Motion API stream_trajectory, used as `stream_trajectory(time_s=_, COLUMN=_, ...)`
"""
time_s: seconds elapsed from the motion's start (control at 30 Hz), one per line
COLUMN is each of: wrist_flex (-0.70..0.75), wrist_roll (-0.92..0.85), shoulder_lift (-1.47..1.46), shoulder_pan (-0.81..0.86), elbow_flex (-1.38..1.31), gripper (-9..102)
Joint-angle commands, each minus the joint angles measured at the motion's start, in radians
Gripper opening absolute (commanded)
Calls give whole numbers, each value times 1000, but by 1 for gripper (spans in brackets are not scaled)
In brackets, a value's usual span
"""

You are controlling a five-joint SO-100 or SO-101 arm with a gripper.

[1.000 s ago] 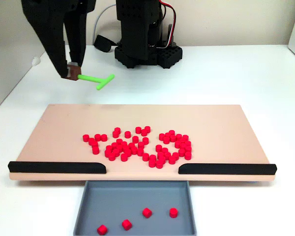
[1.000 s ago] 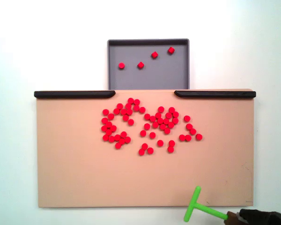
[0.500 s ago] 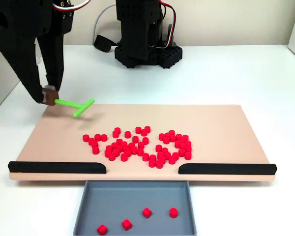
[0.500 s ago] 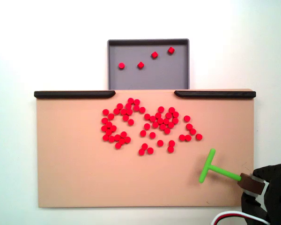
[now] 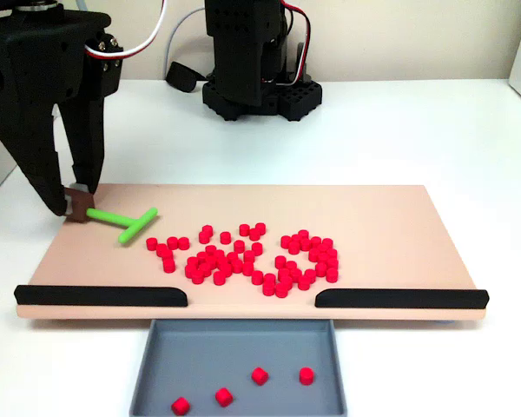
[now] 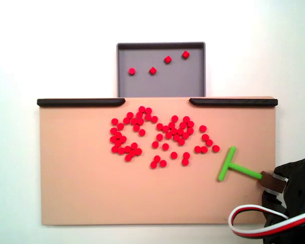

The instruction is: Gather the right side granules

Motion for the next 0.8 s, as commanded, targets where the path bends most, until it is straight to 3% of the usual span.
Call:
stream_trajectory(time_s=0.0, wrist_flex=-3, wrist_roll=-416, shoulder_lift=-2, shoulder_pan=-14, elbow_flex=-34, gripper=0)
stream_trajectory(time_s=0.77, wrist_flex=-3, wrist_roll=-339, shoulder_lift=-80, shoulder_pan=-48, elbow_flex=-78, gripper=0)
